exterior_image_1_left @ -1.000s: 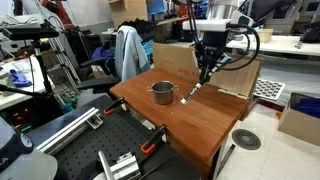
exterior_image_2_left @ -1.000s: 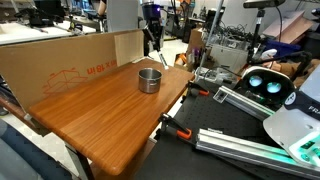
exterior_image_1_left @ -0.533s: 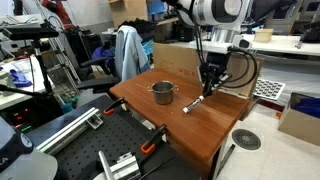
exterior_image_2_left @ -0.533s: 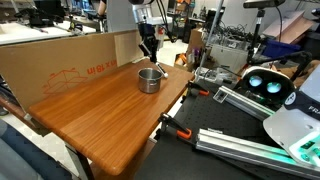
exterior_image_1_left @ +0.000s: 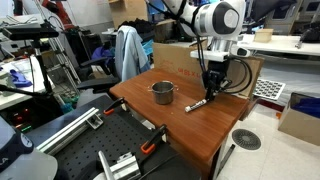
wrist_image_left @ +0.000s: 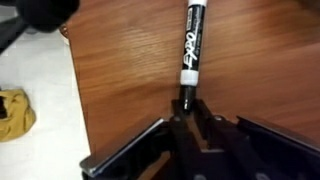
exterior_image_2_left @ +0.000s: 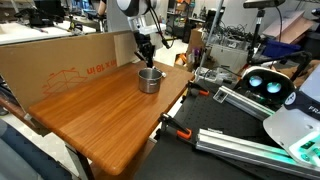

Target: Remove the black marker from the silver pot

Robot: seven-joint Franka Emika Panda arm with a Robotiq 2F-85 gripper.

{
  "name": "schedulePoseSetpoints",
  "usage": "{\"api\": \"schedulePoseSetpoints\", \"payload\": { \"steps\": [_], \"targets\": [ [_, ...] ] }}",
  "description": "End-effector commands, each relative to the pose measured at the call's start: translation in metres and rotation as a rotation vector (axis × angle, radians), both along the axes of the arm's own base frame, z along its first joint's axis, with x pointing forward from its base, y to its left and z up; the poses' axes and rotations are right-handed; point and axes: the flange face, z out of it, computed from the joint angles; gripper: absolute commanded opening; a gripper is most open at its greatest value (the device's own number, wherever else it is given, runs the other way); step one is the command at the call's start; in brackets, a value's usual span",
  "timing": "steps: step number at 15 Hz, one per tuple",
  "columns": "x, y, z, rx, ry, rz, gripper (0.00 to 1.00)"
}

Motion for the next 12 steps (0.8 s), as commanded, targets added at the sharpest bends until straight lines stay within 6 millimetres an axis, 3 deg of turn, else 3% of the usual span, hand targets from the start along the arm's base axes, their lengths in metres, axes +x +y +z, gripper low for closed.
{"api": "schedulePoseSetpoints", "payload": {
  "steps": [1,8,9,12],
  "targets": [
    [0.008,0.001,-0.001,-0.046,0.041,-0.015,0.45],
    [0.007,0.004,0.009,-0.02,0.051,-0.002,0.95],
    [0.007,0.004,0.012,-0.022,0.029,-0.021,0.99],
    [0.006,0.005,0.028,-0.007,-0.039,-0.041,1.0]
  ]
}}
